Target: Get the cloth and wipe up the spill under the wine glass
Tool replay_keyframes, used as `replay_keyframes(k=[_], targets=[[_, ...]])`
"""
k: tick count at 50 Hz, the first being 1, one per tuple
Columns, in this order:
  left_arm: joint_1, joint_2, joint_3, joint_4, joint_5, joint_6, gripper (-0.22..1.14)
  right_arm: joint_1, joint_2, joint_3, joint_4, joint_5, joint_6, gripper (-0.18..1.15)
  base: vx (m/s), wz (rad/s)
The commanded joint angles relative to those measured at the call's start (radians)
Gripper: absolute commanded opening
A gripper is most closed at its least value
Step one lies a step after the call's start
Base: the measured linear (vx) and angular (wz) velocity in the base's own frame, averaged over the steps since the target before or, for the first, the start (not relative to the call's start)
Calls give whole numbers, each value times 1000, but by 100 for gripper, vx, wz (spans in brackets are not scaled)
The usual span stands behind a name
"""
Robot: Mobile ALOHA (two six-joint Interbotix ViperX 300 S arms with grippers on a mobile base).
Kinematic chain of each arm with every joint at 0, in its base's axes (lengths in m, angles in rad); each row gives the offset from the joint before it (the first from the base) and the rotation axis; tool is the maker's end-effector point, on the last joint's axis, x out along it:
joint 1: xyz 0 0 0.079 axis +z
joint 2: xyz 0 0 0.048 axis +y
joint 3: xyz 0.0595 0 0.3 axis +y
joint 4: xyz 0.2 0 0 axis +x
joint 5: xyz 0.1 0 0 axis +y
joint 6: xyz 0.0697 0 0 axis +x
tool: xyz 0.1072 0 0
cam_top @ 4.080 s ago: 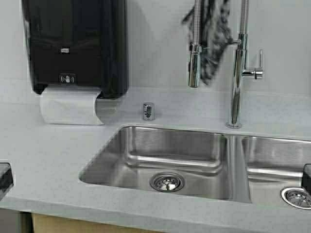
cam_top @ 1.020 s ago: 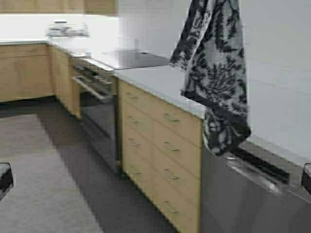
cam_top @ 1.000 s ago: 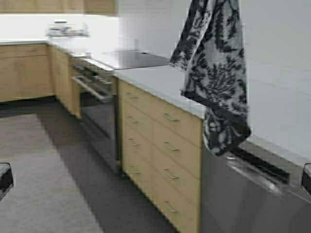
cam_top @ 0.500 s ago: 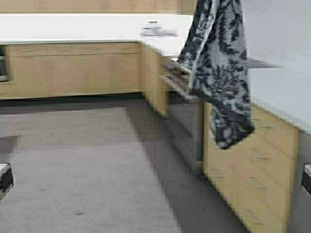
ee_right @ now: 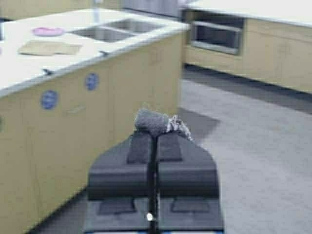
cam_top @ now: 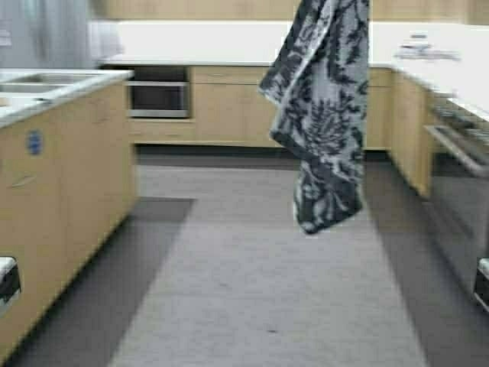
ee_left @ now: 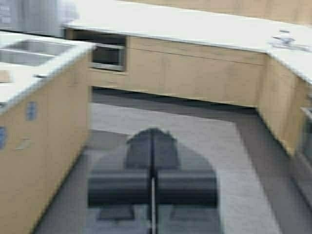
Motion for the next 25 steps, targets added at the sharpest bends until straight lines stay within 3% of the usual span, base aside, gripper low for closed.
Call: replay_keyframes(k=[1,25], targets=[[2,12,-25,2,-20,-2,2,-6,-11,-23,2,-17,-2,5,7,52],[2,-2,-15,-2,-20,-11,2,-11,-12,-12,2,-17,-2,5,9,48]])
